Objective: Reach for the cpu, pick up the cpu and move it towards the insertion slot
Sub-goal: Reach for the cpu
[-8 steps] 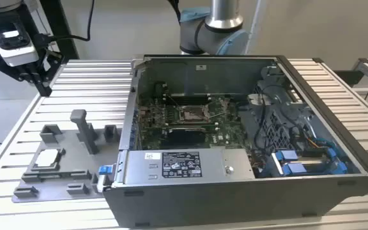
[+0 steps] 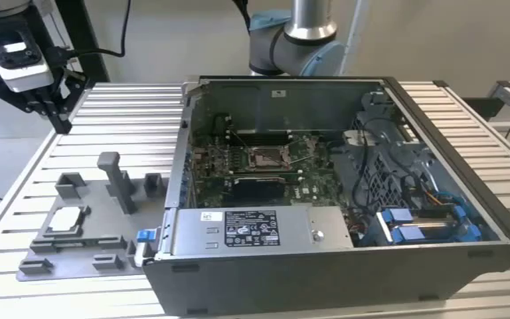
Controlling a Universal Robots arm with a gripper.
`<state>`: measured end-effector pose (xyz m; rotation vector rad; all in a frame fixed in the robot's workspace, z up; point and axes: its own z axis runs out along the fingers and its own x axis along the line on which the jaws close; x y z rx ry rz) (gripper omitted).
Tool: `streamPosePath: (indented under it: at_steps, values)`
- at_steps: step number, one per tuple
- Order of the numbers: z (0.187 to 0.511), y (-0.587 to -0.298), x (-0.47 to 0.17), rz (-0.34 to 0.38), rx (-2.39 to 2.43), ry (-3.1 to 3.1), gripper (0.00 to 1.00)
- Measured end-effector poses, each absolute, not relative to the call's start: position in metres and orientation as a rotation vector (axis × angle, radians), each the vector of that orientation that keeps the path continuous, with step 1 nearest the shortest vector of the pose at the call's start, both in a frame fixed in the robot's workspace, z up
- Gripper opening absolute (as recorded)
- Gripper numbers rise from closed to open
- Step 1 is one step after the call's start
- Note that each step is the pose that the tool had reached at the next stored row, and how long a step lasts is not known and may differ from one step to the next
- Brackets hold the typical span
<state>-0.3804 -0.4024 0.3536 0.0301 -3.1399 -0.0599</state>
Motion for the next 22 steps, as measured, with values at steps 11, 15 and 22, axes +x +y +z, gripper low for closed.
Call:
streamPosePath:
  at_steps: [11, 15, 22]
  values:
    - [0.351, -0.408, -0.39, -0.06, 0.029, -3.14, 0.0]
    - [0.349, -0.413, -0.395, -0.06, 0.029, -3.14, 0.0]
    - [0.342, -0.419, -0.404, -0.061, 0.029, -3.14, 0.0]
